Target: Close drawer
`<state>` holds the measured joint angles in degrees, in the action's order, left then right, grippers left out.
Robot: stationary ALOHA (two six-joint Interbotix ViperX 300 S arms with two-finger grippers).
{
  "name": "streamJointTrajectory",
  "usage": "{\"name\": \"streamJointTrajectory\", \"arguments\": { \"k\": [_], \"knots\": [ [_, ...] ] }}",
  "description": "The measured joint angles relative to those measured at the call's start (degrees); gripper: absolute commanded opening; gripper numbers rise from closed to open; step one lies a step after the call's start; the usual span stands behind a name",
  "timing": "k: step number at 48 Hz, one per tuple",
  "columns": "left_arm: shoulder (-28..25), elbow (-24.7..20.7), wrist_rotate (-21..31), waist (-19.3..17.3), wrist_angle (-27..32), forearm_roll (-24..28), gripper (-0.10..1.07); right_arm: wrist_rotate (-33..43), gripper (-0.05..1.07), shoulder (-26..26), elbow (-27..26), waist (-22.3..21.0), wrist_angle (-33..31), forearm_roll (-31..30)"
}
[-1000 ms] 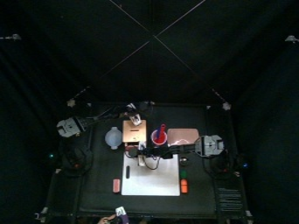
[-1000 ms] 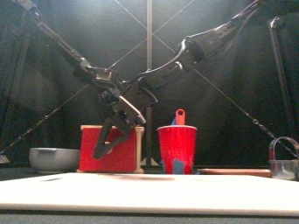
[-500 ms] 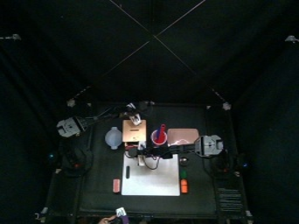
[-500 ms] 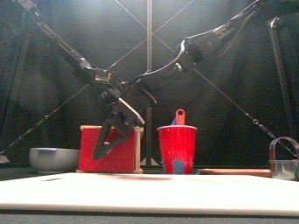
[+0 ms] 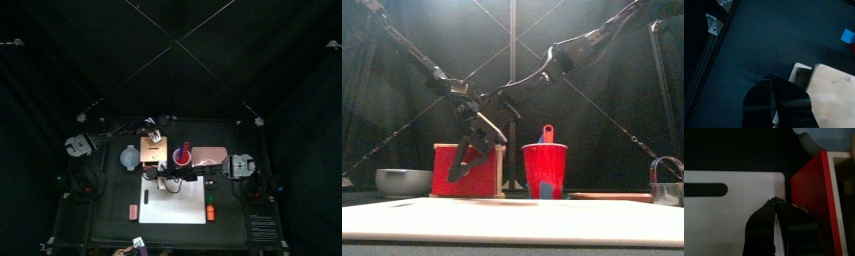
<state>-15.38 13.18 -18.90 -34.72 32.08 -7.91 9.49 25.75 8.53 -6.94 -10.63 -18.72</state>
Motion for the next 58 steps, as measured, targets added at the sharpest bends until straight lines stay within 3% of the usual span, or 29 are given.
{"name": "streamJointTrajectory", "arguments": {
  "k": [39,58],
  "knots": [
    [2.5,-0.5,0.3,1.6,2.9,1.6,0.37,0.1,0.05,-0.6,-0.1,5.4,-3.7,4.9],
    [3.1,-0.4,0.4,0.9,3.1,2.8,0.37,0.2,0.05,-5.4,2.5,8.0,-4.3,6.3]
  ]
}}
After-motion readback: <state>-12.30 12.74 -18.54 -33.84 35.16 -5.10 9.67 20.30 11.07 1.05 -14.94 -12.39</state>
